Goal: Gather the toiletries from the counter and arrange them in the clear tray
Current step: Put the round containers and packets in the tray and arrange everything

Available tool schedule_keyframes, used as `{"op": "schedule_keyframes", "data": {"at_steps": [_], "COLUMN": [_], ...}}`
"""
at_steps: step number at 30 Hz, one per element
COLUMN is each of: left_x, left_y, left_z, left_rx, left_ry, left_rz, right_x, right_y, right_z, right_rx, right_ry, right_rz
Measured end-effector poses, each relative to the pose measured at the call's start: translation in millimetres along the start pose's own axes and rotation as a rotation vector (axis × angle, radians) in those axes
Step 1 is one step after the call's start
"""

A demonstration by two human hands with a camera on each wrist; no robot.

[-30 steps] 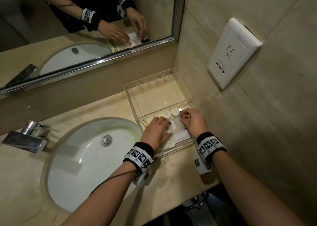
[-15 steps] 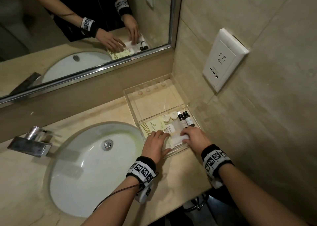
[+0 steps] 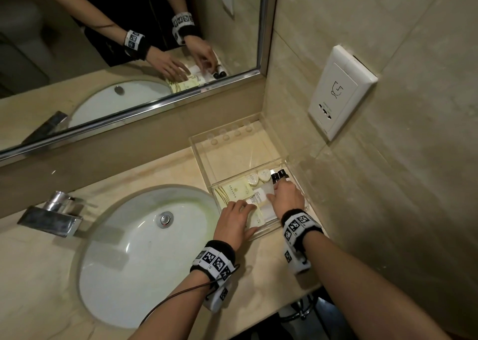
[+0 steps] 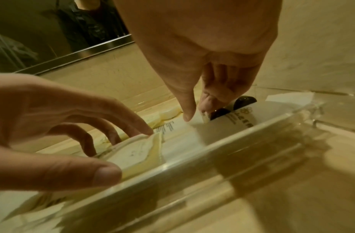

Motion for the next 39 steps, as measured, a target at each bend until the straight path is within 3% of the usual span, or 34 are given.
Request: {"op": "schedule_keyframes", "data": {"at_steps": [8,14,17,20,27,34,39], "left_x": [1.7,2.5,1.5,-7.7,-15.2,-21.0,-37.0], "left_y": [2.8,2.5,0.1,-2.7,12.6,8.3,0.3], "left_z": [2.9,5.7,3.6,0.4,-5.5,-8.0,-22.5], "left_rx": [0.011,0.036,0.004,-0.027,0.147,0.134,0.102], "left_ry": [0.008,0.012,0.038,0.079,0.058,0.071,0.072], "left_rz": [-0.033,-0.065,-0.059,-0.021,-0.014,0.005,0.047], "right_x": [-10.8,-20.7,-23.0,-20.2,-18.6,-24.5,-26.0], "right_y": [4.6,-11.1,-20.0,-17.8,-17.1,-22.6,-23.4], "right_z": [-2.9,1.6,3.1,3.4,2.7,9.7,11.4], "right_rx": [0.079,-0.057,-0.137,-0.116,-0.095,-0.15,-0.148], "right_ry": [0.063,0.095,0.07,0.02,-0.016,0.003,-0.075], "right_rz": [0.064,-0.072,-0.074,-0.042,0.011,-0.063,0.094]}}
Point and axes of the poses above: each hand's wrist, its own z-axis away from the middle knuckle, its own y-axis out of the palm, x = y × z, the point moved 7 cm from there along -z, towards the middle knuckle, and after that the axes turned 9 degrees about -y, right-handed, at the moved point
